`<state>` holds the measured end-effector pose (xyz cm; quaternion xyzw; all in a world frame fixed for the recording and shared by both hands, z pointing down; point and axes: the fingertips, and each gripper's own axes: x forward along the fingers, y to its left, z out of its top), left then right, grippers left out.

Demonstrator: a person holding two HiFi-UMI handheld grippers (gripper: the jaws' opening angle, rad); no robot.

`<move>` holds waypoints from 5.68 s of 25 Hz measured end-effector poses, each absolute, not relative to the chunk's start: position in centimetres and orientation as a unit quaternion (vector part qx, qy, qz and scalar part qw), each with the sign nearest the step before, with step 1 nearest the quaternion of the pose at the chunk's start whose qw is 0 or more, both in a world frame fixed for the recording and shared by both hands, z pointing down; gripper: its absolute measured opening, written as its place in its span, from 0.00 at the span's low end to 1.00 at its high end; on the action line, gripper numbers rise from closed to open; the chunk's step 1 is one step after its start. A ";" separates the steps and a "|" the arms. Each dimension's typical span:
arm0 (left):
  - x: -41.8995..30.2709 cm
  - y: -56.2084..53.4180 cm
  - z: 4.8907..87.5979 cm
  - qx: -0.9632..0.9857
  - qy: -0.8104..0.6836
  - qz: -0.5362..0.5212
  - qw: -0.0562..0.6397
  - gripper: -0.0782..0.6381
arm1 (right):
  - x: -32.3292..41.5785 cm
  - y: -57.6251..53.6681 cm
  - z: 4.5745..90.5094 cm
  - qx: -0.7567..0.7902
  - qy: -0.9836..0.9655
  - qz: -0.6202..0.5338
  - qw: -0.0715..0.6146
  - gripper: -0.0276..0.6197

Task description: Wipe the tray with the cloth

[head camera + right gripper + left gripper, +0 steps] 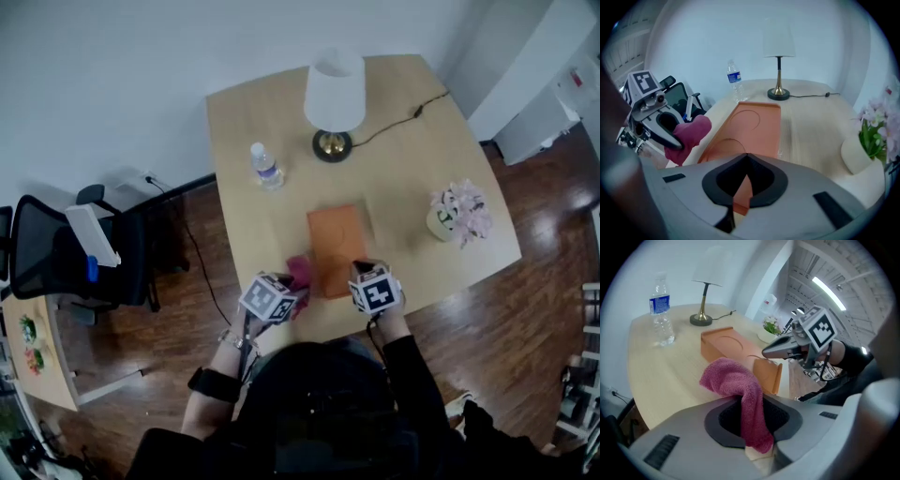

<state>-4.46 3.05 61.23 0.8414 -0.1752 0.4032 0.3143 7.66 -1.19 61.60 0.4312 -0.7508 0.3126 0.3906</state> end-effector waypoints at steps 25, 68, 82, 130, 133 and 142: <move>-3.8 -16.5 64.1 0.828 -0.067 0.546 0.113 0.25 | 10.2 8.0 63.8 0.515 -0.651 0.408 0.381 0.05; -4.6 6.4 65.5 0.826 -0.165 0.428 0.328 0.25 | 15.2 -8.7 62.8 0.489 -0.709 0.267 0.432 0.05; -10.7 1.4 63.5 0.816 -0.235 0.378 0.370 0.25 | 10.2 -6.9 59.0 0.477 -0.749 0.242 0.390 0.05; -8.1 4.6 65.8 0.817 -0.216 0.313 0.434 0.24 | 8.0 -5.1 63.1 0.476 -0.721 0.257 0.434 0.05; -9.6 2.5 65.5 0.816 -0.238 0.314 0.424 0.24 | 7.6 -5.0 63.1 0.471 -0.726 0.264 0.426 0.05; -12.3 -13.5 64.9 0.805 -0.332 0.294 0.394 0.24 | 7.2 -4.8 62.6 0.471 -0.724 0.260 0.431 0.05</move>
